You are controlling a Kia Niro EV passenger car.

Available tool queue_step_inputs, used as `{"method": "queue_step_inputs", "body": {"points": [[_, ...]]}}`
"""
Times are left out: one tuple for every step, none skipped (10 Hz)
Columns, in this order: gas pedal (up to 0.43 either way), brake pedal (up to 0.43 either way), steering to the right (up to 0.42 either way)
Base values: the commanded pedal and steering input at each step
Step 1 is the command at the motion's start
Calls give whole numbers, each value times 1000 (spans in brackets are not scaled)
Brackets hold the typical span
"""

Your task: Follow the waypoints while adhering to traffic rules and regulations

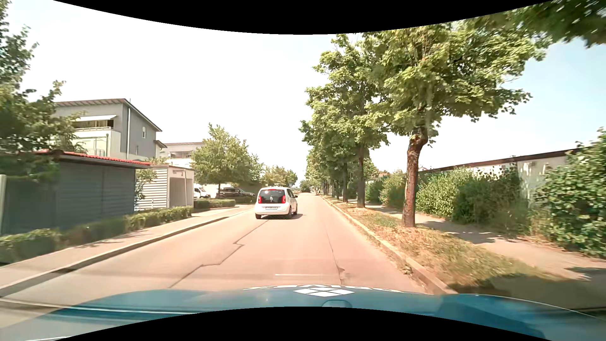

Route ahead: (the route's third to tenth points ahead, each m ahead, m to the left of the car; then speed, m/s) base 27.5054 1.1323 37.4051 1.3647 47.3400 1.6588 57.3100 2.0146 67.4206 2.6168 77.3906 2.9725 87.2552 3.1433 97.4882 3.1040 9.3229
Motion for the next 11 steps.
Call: {"method": "queue_step_inputs", "body": {"points": [[0,0,3],[0,0,3],[0,0,3],[0,0,3],[0,0,3],[0,0,1],[0,0,-1],[0,0,-2],[0,0,-1],[0,0,-1],[0,0,-1]]}}
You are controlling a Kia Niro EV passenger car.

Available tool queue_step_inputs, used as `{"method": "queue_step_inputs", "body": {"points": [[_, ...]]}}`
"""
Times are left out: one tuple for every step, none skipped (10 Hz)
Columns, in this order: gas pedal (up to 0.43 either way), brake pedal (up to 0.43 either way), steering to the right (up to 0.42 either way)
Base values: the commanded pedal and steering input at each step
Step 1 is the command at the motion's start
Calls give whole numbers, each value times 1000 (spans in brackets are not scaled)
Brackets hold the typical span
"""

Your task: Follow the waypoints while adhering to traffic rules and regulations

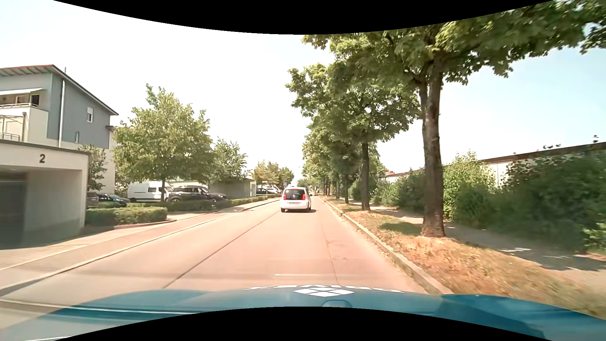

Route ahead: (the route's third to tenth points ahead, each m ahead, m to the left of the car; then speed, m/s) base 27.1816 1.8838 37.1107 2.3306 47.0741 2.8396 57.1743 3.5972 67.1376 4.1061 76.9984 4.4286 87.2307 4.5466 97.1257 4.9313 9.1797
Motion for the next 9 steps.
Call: {"method": "queue_step_inputs", "body": {"points": [[0,0,-1],[0,0,-2],[0,0,-2],[0,0,-3],[0,0,-4],[0,0,-5],[0,0,-4],[0,0,-4],[0,0,-5]]}}
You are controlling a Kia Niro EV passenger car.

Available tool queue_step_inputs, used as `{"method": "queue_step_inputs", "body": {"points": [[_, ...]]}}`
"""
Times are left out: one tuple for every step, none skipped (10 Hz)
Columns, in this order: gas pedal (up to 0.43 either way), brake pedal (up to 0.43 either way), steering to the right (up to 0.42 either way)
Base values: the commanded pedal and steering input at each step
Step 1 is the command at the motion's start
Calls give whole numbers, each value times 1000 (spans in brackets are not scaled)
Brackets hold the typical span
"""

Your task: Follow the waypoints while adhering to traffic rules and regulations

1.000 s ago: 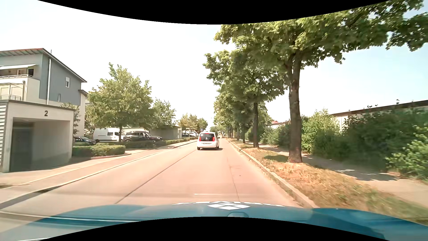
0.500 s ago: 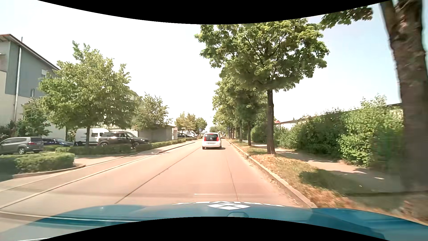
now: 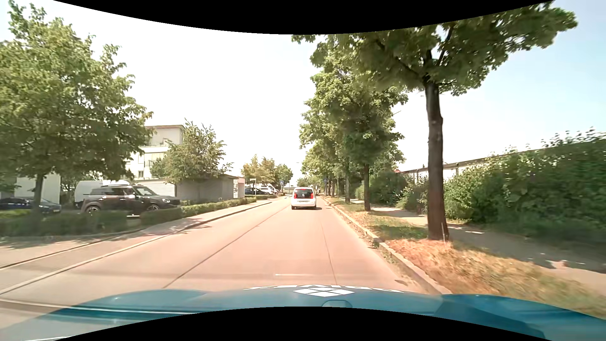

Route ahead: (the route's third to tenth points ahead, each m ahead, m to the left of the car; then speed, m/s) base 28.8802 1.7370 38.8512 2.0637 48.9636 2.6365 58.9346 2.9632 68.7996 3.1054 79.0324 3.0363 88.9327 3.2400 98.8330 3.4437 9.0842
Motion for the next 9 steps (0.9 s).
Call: {"method": "queue_step_inputs", "body": {"points": [[0,0,-5],[0,0,-5],[0,0,-6],[0,0,-7],[0,0,-6],[0,0,-3],[0,0,0],[0,0,0],[0,0,-2]]}}
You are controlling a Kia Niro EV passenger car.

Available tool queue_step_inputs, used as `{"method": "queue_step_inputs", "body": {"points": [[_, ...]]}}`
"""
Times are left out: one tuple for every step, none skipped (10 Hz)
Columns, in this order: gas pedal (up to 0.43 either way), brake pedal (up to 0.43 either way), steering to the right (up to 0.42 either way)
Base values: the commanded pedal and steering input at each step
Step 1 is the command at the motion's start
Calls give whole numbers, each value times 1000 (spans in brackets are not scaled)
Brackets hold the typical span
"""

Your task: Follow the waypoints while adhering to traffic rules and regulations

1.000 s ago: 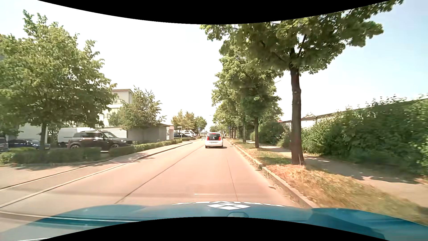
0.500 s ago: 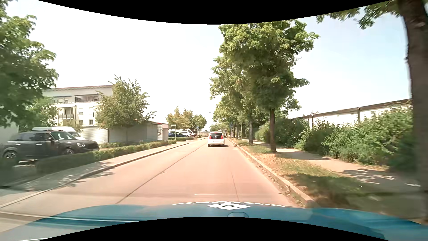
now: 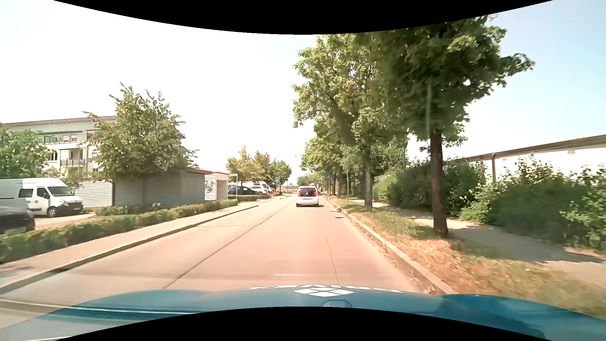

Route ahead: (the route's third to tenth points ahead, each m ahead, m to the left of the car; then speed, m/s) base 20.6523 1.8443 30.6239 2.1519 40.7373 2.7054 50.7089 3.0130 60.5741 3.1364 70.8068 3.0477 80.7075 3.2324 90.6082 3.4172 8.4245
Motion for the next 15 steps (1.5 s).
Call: {"method": "queue_step_inputs", "body": {"points": [[0,0,-2],[0,0,-2],[47,0,-3],[47,0,-3],[47,0,-3],[47,0,-4],[47,0,-3],[47,0,-4],[47,0,-7],[79,0,-8],[79,0,-6],[79,0,-5],[79,0,-5],[79,0,-5],[79,0,-4]]}}
